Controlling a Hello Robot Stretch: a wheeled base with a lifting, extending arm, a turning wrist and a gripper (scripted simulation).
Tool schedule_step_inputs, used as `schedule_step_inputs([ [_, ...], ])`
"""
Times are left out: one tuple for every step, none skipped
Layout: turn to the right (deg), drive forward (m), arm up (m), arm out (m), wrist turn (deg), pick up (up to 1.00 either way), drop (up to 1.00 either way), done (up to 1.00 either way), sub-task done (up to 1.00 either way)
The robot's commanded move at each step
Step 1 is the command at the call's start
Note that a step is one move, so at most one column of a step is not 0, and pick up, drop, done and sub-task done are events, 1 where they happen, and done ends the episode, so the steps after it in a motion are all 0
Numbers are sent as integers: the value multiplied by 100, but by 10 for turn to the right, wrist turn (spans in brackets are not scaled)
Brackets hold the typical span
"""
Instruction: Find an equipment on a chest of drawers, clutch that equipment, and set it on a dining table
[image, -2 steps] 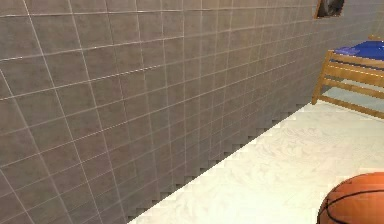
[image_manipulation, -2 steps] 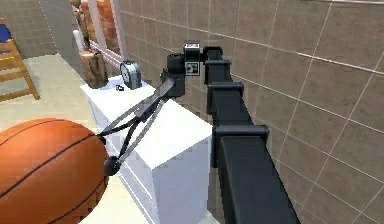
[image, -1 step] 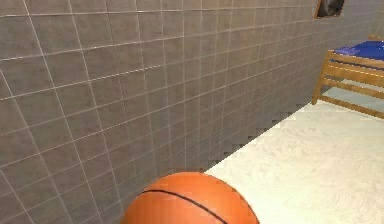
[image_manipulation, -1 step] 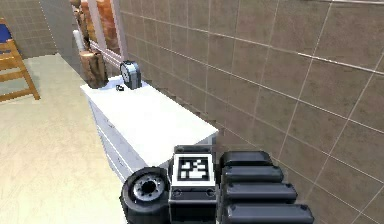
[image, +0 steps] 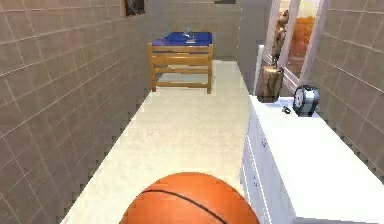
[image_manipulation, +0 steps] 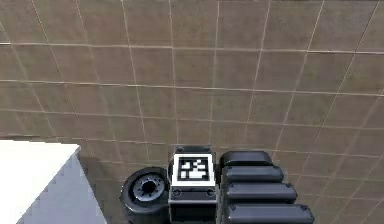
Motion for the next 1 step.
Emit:
schedule_step_inputs([
  [450,0,0,0,0,0,0,0,0],
])
